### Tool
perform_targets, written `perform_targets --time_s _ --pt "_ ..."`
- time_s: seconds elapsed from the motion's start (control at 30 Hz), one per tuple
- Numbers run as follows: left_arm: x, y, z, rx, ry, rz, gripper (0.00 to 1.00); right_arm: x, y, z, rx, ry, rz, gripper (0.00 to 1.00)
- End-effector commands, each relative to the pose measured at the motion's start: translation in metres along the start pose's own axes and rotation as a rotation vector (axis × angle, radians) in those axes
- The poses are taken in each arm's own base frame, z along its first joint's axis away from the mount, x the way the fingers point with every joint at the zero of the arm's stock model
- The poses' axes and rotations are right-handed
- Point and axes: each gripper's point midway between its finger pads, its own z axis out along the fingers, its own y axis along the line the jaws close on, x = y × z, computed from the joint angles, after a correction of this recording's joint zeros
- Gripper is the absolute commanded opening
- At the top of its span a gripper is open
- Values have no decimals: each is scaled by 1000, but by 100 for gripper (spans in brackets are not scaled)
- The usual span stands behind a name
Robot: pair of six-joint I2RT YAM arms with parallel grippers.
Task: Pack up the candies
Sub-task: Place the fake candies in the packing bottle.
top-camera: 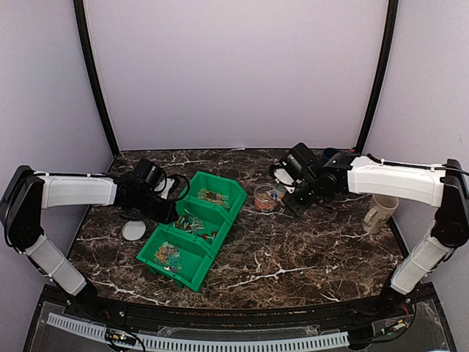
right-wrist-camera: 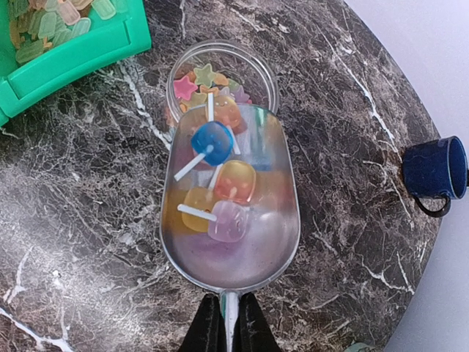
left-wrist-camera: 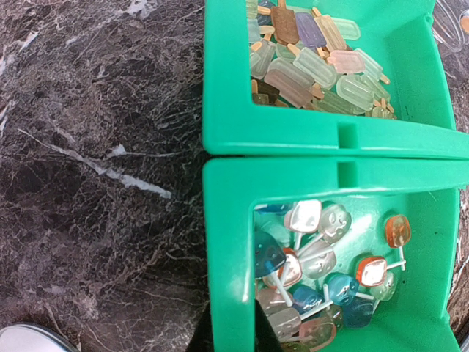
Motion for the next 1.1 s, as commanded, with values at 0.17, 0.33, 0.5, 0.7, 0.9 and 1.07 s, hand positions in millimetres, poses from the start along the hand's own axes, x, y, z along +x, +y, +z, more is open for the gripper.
perform_targets --time_s 0.17,0.33,0.5,0.7,0.9,1.07 --pt "-47 -21 -26 87 -164 4 0 -2 -5 2 21 55 -13 0" --pt "-48 -21 -27 88 -166 3 0 -2 -6 1 18 64 -15 0" --pt "-47 -22 -27 89 -164 4 0 -4 -8 -3 20 70 -19 0" --pt "-47 -22 -27 90 -164 3 0 -4 -9 -7 19 91 -35 0" --pt "-47 -21 -27 88 -164 2 0 -1 -10 -9 21 113 -50 0" --pt "-47 -22 -26 91 -163 1 0 -15 -16 -19 43 48 -58 0"
